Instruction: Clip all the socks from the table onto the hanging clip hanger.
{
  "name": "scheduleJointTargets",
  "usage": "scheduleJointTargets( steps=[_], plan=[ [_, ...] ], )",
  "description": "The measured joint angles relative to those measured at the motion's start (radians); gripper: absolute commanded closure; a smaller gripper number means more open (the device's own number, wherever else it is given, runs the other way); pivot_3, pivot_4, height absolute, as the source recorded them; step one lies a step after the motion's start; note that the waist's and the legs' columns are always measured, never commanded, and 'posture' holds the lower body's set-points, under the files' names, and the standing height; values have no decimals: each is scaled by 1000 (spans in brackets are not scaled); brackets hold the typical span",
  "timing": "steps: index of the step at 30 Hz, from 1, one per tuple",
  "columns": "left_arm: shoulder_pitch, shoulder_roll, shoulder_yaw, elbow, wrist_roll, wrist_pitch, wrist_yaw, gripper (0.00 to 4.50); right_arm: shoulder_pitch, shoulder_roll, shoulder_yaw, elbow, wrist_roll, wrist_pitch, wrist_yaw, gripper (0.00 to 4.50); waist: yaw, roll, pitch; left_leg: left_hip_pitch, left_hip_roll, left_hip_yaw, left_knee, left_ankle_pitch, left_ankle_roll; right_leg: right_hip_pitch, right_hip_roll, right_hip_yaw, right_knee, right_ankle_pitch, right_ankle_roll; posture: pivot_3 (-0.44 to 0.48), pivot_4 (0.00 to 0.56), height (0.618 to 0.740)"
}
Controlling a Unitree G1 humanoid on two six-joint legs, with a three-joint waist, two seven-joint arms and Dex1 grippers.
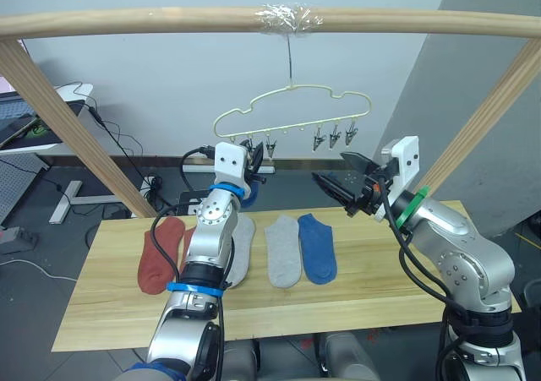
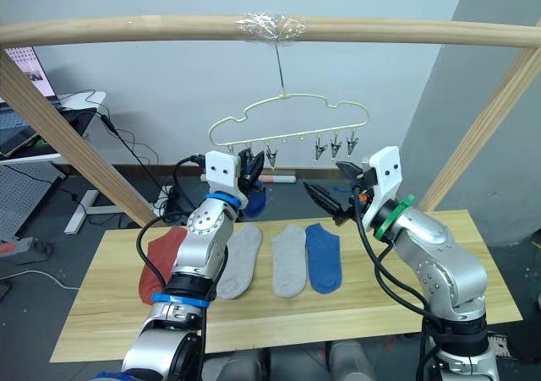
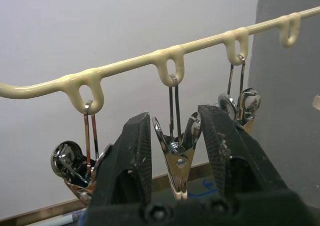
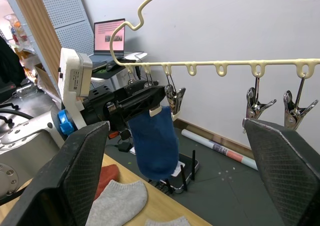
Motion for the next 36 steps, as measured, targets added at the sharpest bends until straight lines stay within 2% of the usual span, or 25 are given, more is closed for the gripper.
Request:
scheduleJointTargets(
  steps=[12, 13, 18, 24, 27, 31, 36],
  plan=[
    [0, -1, 0, 0, 0, 0, -1, 2854, 0, 0, 2, 0, 5, 0, 0, 0, 0, 0, 0, 0, 0, 0, 0, 0, 0, 0, 0, 0, 0, 0, 0, -143, 151, 740],
    [0, -2, 0, 0, 0, 0, -2, 3203, 0, 0, 2, 0, 5, 0, 0, 0, 0, 0, 0, 0, 0, 0, 0, 0, 0, 0, 0, 0, 0, 0, 0, -143, 151, 740],
    [0, -4, 0, -5, -5, 0, -14, 4235, 0, 0, 6, 0, 5, 0, 0, 0, 0, 0, 0, 0, 0, 0, 0, 0, 0, 0, 0, 0, 0, 0, 0, -143, 147, 740],
    [4, -5, 0, -10, -11, 1, -23, 4318, 0, 1, 10, 0, 5, 0, 0, 0, 0, 0, 0, 0, 0, 0, 0, 0, 0, 0, 0, 0, 0, 0, 0, -141, 149, 740],
    [23, 8, -1, -50, -19, 39, -47, 4318, 12, -30, 66, 4, -30, -3, 2, 0, 0, 0, 0, 0, 0, 0, 0, 0, 0, 0, 0, 0, 0, 0, 0, -134, 153, 740],
    [55, 77, 3, -144, -57, 153, -113, 4318, 52, -97, 213, 142, -176, -10, -5, 0, -1, 0, 0, 1, 0, 0, 0, 0, 0, 0, 0, 0, 0, 0, 0, -125, 152, 740],
    [89, 121, 29, -256, -141, 307, -167, 4318, -5, -78, 328, 435, -332, -99, -1, 0, -4, 0, 0, 2, 0, 1, 0, 0, 1, 0, 0, 1, 2, 1, -1, -84, 147, 740]
  ],
)
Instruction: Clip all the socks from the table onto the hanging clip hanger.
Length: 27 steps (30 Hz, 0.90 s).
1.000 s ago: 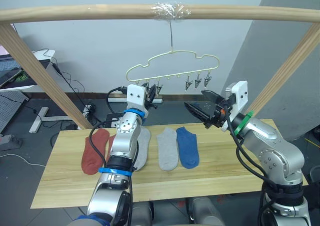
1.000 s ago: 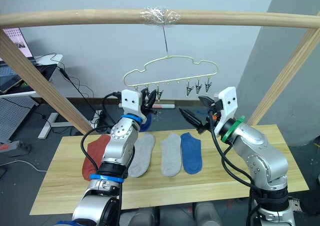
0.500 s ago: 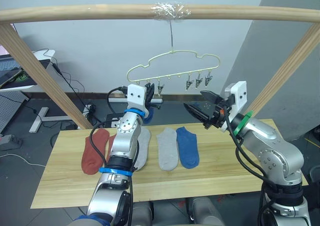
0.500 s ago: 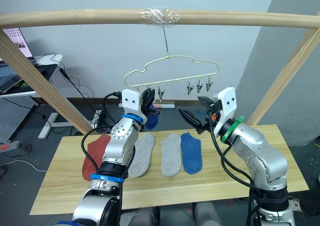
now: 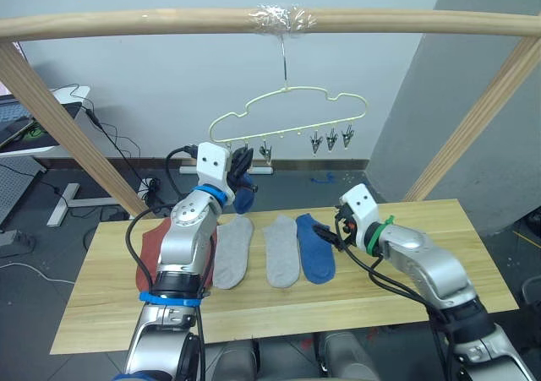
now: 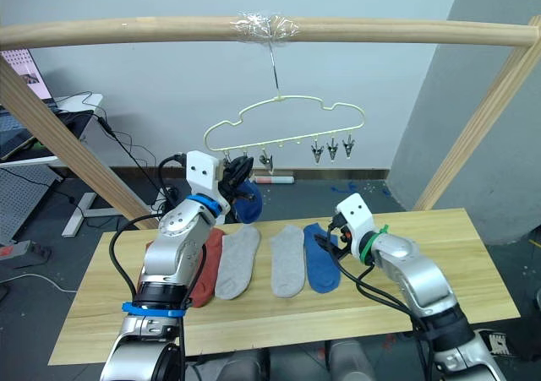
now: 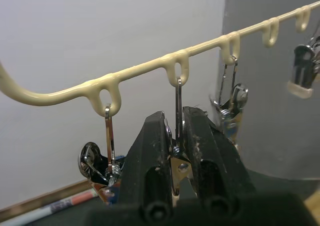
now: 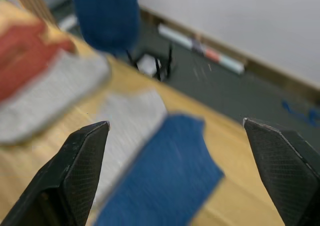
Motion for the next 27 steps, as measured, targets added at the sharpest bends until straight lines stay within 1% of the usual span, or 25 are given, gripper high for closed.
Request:
scheduleJointTargets(
  steps=[5, 6, 8, 12, 15, 18, 21, 22, 25, 26, 27],
  plan=[
    [16, 4, 48, -111, -151, 222, -11, 4318, -143, 92, 65, 359, -119, -137, 20, 0, 2, 0, 0, 1, 1, 0, 0, 0, 0, 0, 0, 0, 0, 0, 0, -43, 150, 740],
    [16, 4, 49, -121, -167, 244, -10, 4318, -154, 104, 66, 393, -131, -151, 22, 0, 4, 0, 0, 0, 0, -1, 0, 0, 0, 0, 0, 0, 0, 0, 0, -37, 150, 740],
    [21, 5, 61, -156, -208, 307, -8, 4318, -201, 140, 74, 543, -167, -215, 30, 0, 6, 0, 0, 0, 0, -1, -1, 0, 0, 0, 0, 0, 0, 1, -2, -24, 150, 740],
    [35, 7, 70, -202, -235, 362, -3, 4318, -244, 176, 85, 764, -225, -304, 49, 0, 10, 0, 0, 0, 0, -1, -1, 0, 0, 0, 0, 0, -1, 2, -3, -9, 148, 740],
    [52, 7, 72, -231, -249, 383, 7, 4318, -273, 184, 82, 846, -247, -367, 74, 0, 9, 0, 0, 1, 0, 0, -1, 0, 0, 1, 0, 0, 0, 2, -3, -3, 148, 740],
    [73, 7, 76, -261, -254, 393, 16, 4318, -277, 183, 78, 879, -260, -403, 111, 587, 11, 0, 0, 3, 0, 0, -1, 0, 0, 3, 0, 0, 1, 1, -1, -3, 148, 740],
    [75, 8, 80, -270, -257, 399, 20, 4318, -261, 183, 72, 871, -269, -422, 141, 1521, 12, 0, 0, 4, 0, 0, 0, 0, 0, 4, 0, 0, 1, 1, -1, -3, 148, 740],
    [76, 8, 81, -271, -257, 403, 20, 4318, -255, 183, 72, 868, -273, -428, 149, 1930, 12, 0, 0, 5, 0, 0, 0, 0, 0, 4, 0, 0, 1, 1, -1, -4, 143, 740],
    [79, 8, 82, -280, -264, 412, 21, 4318, -229, 182, 68, 839, -275, -432, 167, 2928, 12, 0, -1, 6, 0, -1, 0, 0, 0, 6, 0, 0, 1, 0, -1, -10, 141, 740],
    [80, 8, 83, -286, -272, 423, 19, 4318, -212, 179, 64, 818, -275, -431, 177, 3381, 12, 0, -1, 6, 0, -1, 0, 0, 0, 6, 0, 0, 0, 0, -1, -12, 140, 740],
    [80, 8, 85, -288, -274, 430, 19, 4318, -206, 177, 64, 810, -275, -431, 180, 3675, 12, 0, -1, 6, 0, -1, 0, 0, 0, 6, 0, 0, 0, 0, -1, -12, 140, 740]
  ],
)
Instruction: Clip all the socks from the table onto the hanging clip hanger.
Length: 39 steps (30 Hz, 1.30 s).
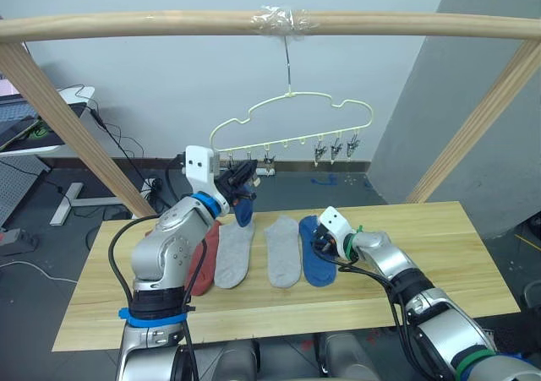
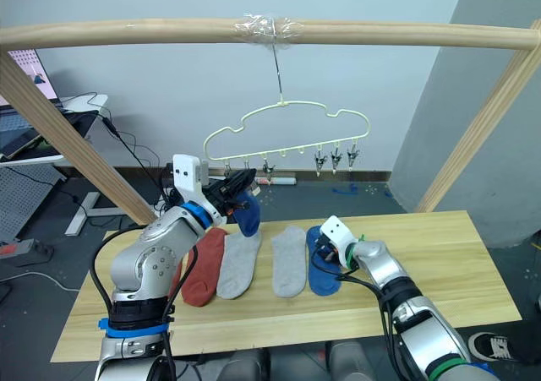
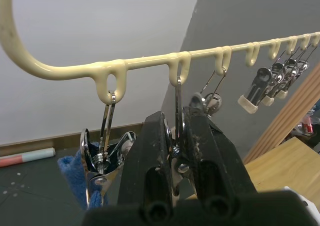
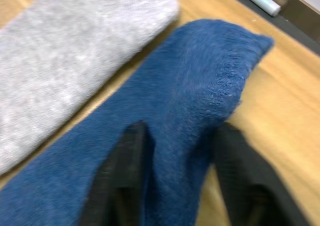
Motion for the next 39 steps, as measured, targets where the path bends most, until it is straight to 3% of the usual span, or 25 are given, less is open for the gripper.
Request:
scheduleJointTargets(
  steps=[3, 8, 12, 19, 25, 39],
  plan=[
    [-3, -3, 8, -3, -57, 55, -3, 4318, 45, -21, -1, -66, -7, 5, 24, 4468, 1, 0, 0, 2, 0, 0, 0, 0, 0, 3, 0, 0, -1, 0, 0, -19, 139, 740],
    [-20, -30, 118, 1, -269, 238, 33, 4318, 159, -102, -34, -245, 19, 91, 92, 4468, 0, 0, 0, 8, 0, 0, -1, 0, 0, 9, 0, -1, -3, -1, 1, -31, 139, 740],
    [-46, -39, 241, 66, -507, 399, 96, 4318, 269, -192, -100, -602, 193, 338, 234, 4468, -6, 0, 1, 8, 0, -2, -1, 0, 0, 9, 0, -1, -2, -1, 1, -51, 134, 740],
    [-55, -40, 308, 112, -704, 464, 198, 4318, 285, -190, -201, -979, 517, 679, 299, 4468, -3, -1, 1, 7, 0, -3, 0, 0, 0, 9, 0, -3, -4, -1, 1, -70, 124, 740],
    [-54, -42, 302, 112, -788, 462, 261, 4318, 196, -57, -257, -1053, 644, 801, 175, 4468, -3, -1, 1, 7, 0, -3, -1, 0, 0, 9, 0, -3, -4, -1, 1, -67, 123, 740],
    [-49, -26, 269, 108, -865, 430, 318, 4318, 135, -27, -277, -1042, 704, 823, 78, 4468, 2, -1, 1, 5, -1, -3, -1, -1, -1, 7, -1, -3, -5, -2, 0, -59, 140, 740]
  ],
)
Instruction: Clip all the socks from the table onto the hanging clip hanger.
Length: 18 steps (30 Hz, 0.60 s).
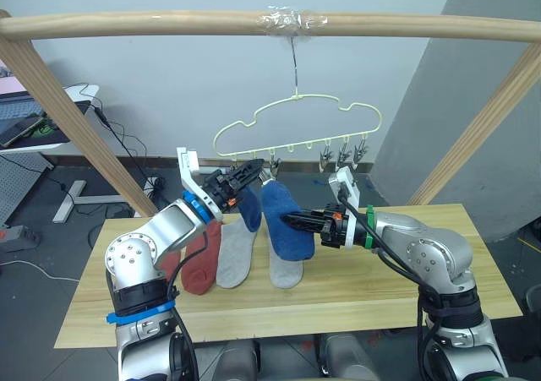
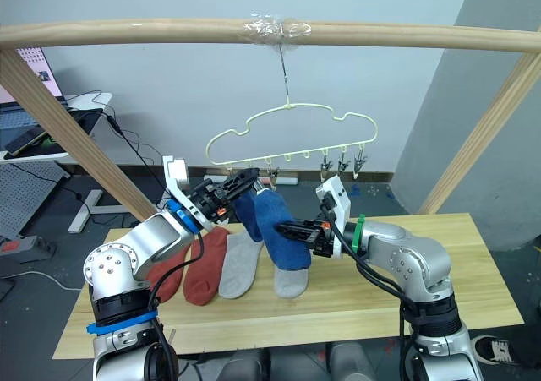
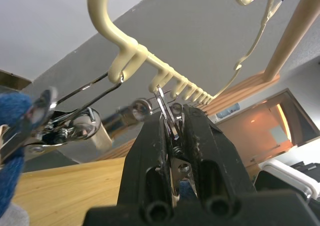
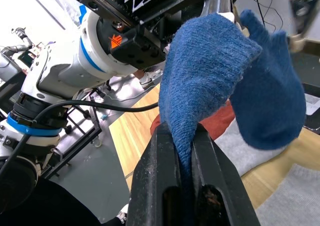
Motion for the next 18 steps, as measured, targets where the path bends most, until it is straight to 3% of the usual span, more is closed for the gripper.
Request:
scheduleJointTargets(
  steps=[18],
  plan=[
    [-1, 16, -37, 1, -1, -59, 6, 4318, 8, -19, 27, 39, 6, -29, -1, 4468, 3, 0, 0, -9, 0, 0, 0, 0, 0, -10, 0, 0, 1, 0, 0, -60, 128, 740]
  ],
)
